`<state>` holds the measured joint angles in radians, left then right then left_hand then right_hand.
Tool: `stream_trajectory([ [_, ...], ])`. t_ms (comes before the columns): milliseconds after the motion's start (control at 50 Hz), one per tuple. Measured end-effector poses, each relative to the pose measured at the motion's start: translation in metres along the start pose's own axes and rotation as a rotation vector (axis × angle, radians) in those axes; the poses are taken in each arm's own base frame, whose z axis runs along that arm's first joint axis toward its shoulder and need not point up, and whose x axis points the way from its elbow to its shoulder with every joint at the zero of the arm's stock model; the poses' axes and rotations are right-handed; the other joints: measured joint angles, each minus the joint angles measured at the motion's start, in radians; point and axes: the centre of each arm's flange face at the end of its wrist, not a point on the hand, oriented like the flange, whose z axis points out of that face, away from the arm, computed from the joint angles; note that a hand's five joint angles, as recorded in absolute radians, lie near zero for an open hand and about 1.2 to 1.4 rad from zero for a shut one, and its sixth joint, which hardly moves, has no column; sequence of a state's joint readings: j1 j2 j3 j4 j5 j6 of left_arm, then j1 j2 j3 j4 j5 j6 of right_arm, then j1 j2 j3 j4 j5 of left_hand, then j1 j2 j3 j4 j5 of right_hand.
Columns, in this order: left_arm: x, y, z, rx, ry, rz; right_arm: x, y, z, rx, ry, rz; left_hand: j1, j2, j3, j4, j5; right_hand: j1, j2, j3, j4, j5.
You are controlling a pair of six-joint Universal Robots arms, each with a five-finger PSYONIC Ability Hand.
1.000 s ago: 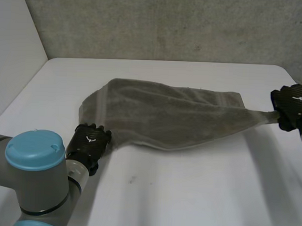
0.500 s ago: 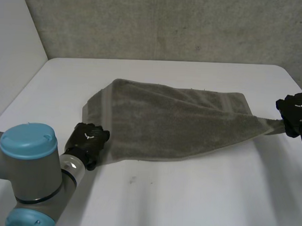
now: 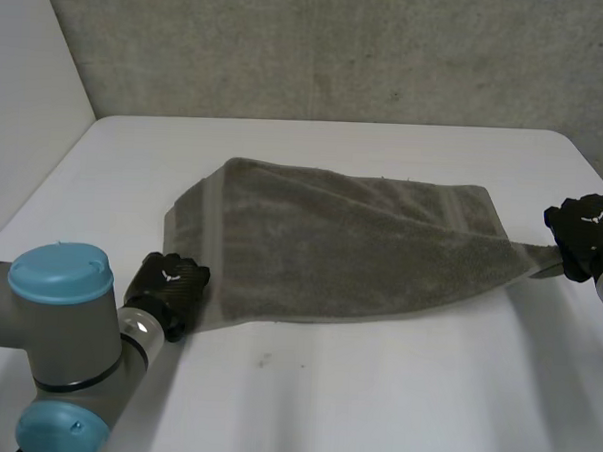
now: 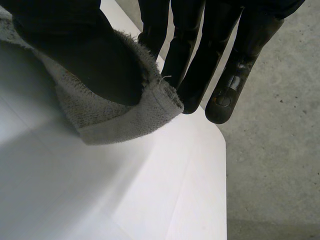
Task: Fold the laundry
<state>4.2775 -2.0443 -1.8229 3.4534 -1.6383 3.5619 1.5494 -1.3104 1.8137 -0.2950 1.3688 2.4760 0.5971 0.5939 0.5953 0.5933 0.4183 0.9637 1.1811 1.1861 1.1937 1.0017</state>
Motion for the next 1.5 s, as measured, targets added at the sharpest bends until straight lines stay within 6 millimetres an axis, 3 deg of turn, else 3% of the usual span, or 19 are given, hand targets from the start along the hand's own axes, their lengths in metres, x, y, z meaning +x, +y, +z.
stream_trajectory([
  [520,-0.001,0.0,0.019,0.009,-0.014,-0.003,-0.005,0.006,0.001,-0.02,-0.015,0.003,0.114,0.114,0.11,0.112,0.075,0.0,0.0,0.0,0.0,0.0],
  [780,-0.01,-0.011,0.022,0.059,-0.046,-0.01,-0.007,0.009,0.001,-0.028,-0.023,0.005,0.226,0.23,0.227,0.23,0.141,0.0,0.0,0.0,0.0,0.0],
  [1080,-0.012,-0.013,0.023,0.067,-0.053,-0.008,-0.008,0.009,0.0,-0.031,-0.027,0.003,0.573,0.591,0.587,0.59,0.141,0.0,0.0,0.0,0.0,0.0],
  [1200,-0.016,-0.02,0.009,0.063,-0.055,0.006,-0.008,0.005,-0.006,-0.057,-0.058,-0.077,0.593,0.618,0.614,0.617,0.141,0.0,0.0,0.0,0.0,0.0],
  [1260,-0.019,-0.022,-0.007,0.033,-0.042,0.031,-0.008,0.002,-0.019,-0.114,-0.116,-0.173,0.596,0.621,0.618,0.62,0.141,0.0,0.0,0.0,0.0,0.0],
  [1340,-0.021,-0.022,-0.029,-0.029,-0.013,0.085,-0.01,0.0,-0.041,-0.203,-0.222,-0.28,0.601,0.622,0.619,0.622,0.141,0.0,0.0,0.0,0.0,0.0],
  [1360,-0.024,-0.023,-0.053,-0.09,0.021,0.138,-0.01,-0.003,-0.062,-0.273,-0.321,-0.356,0.601,0.622,0.619,0.623,0.141,0.0,0.0,0.0,0.0,0.0],
  [1420,-0.026,-0.025,-0.078,-0.14,0.068,0.182,-0.007,-0.006,-0.085,-0.34,-0.425,-0.428,0.603,0.623,0.62,0.623,0.141,0.0,0.0,0.0,0.0,0.0],
  [1500,-0.026,-0.031,-0.099,-0.139,0.145,0.195,0.002,-0.009,-0.1,-0.381,-0.476,-0.478,0.606,0.623,0.62,0.624,0.141,0.0,0.0,0.0,0.0,0.0],
])
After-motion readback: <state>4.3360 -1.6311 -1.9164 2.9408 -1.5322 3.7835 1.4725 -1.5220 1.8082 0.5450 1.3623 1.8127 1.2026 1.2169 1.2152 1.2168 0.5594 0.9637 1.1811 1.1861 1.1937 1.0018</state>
